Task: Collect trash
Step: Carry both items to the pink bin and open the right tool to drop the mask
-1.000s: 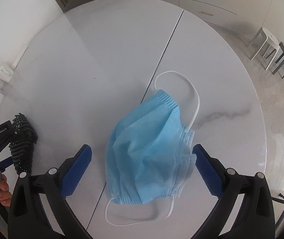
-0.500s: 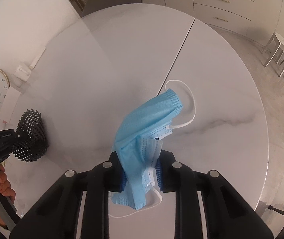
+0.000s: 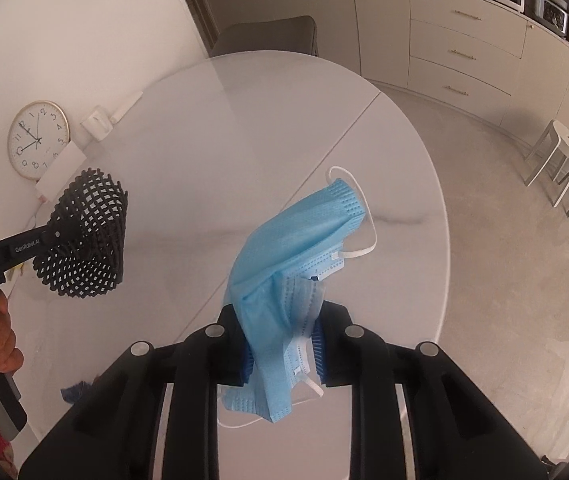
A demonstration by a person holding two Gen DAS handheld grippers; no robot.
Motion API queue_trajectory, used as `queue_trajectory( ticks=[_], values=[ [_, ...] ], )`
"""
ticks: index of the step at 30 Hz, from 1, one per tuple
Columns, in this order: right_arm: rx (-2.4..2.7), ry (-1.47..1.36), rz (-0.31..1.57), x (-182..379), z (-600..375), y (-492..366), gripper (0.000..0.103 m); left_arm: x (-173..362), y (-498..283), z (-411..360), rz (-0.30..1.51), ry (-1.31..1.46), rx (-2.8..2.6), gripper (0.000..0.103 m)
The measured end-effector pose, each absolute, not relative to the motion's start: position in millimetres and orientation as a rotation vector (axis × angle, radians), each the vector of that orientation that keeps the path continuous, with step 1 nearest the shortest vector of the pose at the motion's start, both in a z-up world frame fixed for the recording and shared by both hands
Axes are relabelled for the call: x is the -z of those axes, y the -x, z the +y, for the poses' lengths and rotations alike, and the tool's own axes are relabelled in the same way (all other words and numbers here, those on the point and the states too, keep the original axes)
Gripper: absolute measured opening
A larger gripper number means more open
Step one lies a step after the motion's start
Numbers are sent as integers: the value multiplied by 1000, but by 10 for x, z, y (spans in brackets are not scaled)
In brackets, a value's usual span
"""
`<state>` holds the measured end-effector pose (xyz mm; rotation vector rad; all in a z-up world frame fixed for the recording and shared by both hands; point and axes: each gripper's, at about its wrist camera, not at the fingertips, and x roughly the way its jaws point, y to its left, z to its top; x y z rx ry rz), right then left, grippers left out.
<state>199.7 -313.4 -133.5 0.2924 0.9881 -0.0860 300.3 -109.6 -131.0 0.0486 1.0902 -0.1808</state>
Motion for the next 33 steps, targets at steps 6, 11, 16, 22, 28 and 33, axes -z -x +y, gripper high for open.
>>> queue_trajectory(
  ticks=[6,11,16,22,28,33],
  values=[
    [135,-326,990,1320,-3338,-1124,23,1263,-2258,-1458,1109,-147,341,13],
    [174,-361,997,1359,-3499,-497,25,1262,-1733,-1753,1120,-220,441,13],
    [170,-377,997,1414,-3532,-95,26,1267,-1330,-1987,1131,-249,495,14],
    [114,-324,1047,1620,-3464,328,27,1351,-853,-2032,1132,-306,545,14],
    [27,-310,1143,2100,-3338,556,27,1649,-378,-1991,1188,-346,567,14],
    [-71,-283,1221,2531,-3178,572,27,1802,-43,-1959,1223,-376,548,14]
  ],
)
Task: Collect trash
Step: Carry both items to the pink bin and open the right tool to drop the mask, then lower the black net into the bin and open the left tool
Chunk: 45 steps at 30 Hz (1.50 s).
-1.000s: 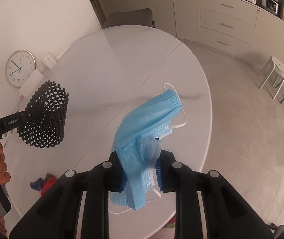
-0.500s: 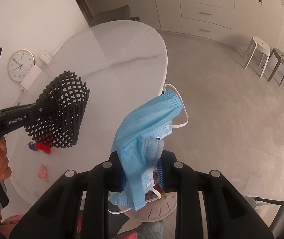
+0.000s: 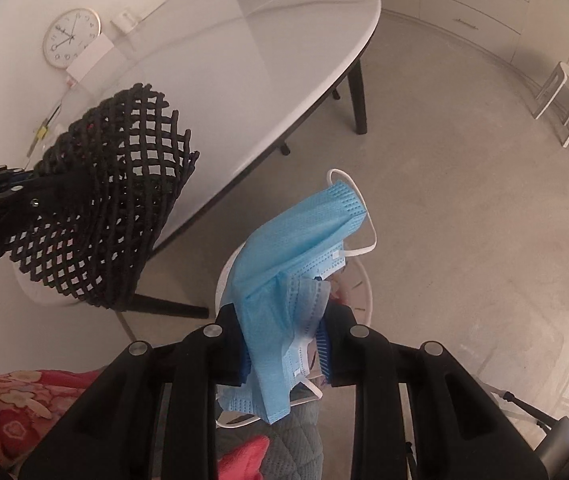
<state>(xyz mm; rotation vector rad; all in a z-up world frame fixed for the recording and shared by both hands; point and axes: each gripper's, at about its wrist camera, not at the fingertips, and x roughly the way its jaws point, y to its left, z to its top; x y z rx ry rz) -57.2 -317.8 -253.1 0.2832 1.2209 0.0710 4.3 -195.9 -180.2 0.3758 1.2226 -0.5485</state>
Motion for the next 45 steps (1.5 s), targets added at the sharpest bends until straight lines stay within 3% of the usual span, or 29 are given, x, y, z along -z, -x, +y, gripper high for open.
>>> queue_trajectory(
  ticks=[4,8,16,26,41,42,45],
  values=[
    [-147,-239,1281,2851,-3024,518,32,1837,80,-1927,1227,-386,524,14],
    [-189,-234,1331,3090,-2920,439,60,1855,126,-1835,1239,-377,489,14],
    [-156,-234,1296,2942,-2930,325,80,1856,153,-1845,1245,-372,473,14],
    [-31,-272,1216,2655,-3360,675,81,1963,201,-2043,1250,-467,544,14],
    [175,-328,1184,2577,-3974,989,81,3032,408,-2638,1367,-683,670,14],
    [177,-328,1189,2592,-3974,997,81,3066,402,-2647,1372,-685,669,16],
    [180,-334,1194,2597,-4009,1049,81,3083,389,-2677,1380,-687,662,43]
  ],
)
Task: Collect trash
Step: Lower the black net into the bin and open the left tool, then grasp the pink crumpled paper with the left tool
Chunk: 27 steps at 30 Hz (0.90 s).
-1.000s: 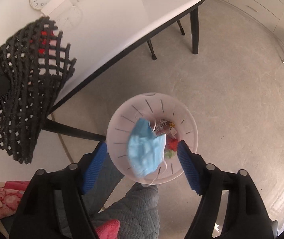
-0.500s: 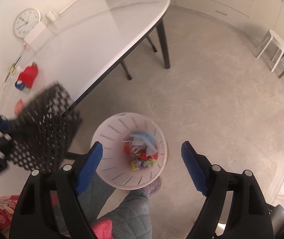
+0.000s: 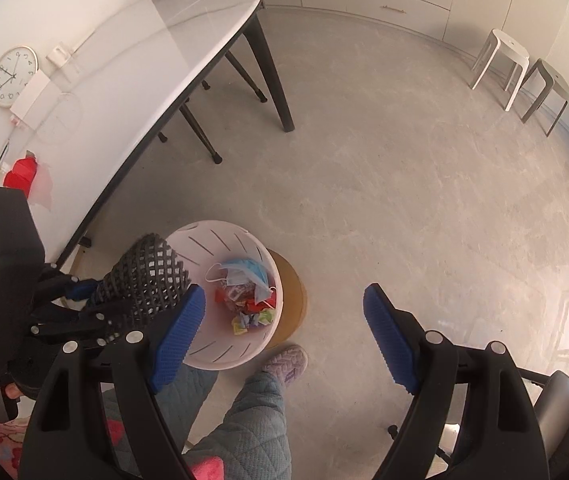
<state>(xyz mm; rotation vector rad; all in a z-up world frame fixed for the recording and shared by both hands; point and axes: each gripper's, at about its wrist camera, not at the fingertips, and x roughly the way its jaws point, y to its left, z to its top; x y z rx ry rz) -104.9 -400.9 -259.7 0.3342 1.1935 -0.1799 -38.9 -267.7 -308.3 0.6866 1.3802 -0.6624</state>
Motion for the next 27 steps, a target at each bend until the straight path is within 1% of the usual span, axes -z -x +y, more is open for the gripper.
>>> queue_trajectory(
  ticks=[1,2,3,5,15,21,22,23,24,25,26,27],
  values=[
    [181,-335,1195,2603,-4005,1050,81,3063,388,-2676,1372,-688,660,58],
    [182,-336,1195,2599,-4008,1059,81,3039,395,-2672,1362,-688,662,65],
    [181,-337,1196,2596,-4015,1056,81,3002,395,-2665,1353,-685,670,66],
    [181,-334,1194,2590,-4013,1063,81,2938,400,-2647,1344,-680,677,73],
    [160,-310,1157,2483,-3952,1007,81,2691,358,-2509,1319,-626,650,74],
    [146,-291,1129,2363,-3910,970,81,2403,408,-2399,1284,-558,636,74],
    [145,-289,1124,2342,-3903,970,81,2319,409,-2352,1270,-541,629,79],
    [141,-287,1119,2318,-3892,966,83,2234,412,-2300,1252,-526,617,83],
    [137,-287,1114,2296,-3879,962,86,2166,415,-2256,1235,-514,605,84],
    [136,-286,1108,2272,-3859,960,91,2081,414,-2175,1213,-500,588,86],
    [134,-283,1100,2248,-3857,953,94,2007,407,-2099,1198,-487,567,88],
    [126,-281,1093,2225,-3839,944,94,1937,388,-2013,1185,-468,539,88]
  ],
)
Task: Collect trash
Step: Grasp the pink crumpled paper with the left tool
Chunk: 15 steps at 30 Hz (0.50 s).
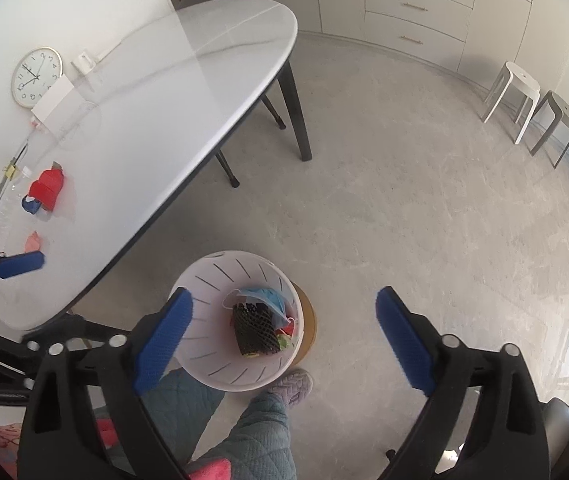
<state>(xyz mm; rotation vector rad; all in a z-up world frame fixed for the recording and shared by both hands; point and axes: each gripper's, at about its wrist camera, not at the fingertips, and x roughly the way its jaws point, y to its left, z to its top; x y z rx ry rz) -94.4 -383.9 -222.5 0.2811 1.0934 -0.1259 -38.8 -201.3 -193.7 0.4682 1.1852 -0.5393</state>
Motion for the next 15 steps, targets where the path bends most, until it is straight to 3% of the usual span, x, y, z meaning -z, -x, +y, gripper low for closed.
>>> queue_trajectory(
  ticks=[7,15],
  values=[
    [10,-244,1094,2101,-3503,705,96,1742,113,-1154,1147,-318,224,92],
    [-158,-146,1083,1932,-2790,221,96,2050,-288,-223,1188,-178,26,92]
  ],
)
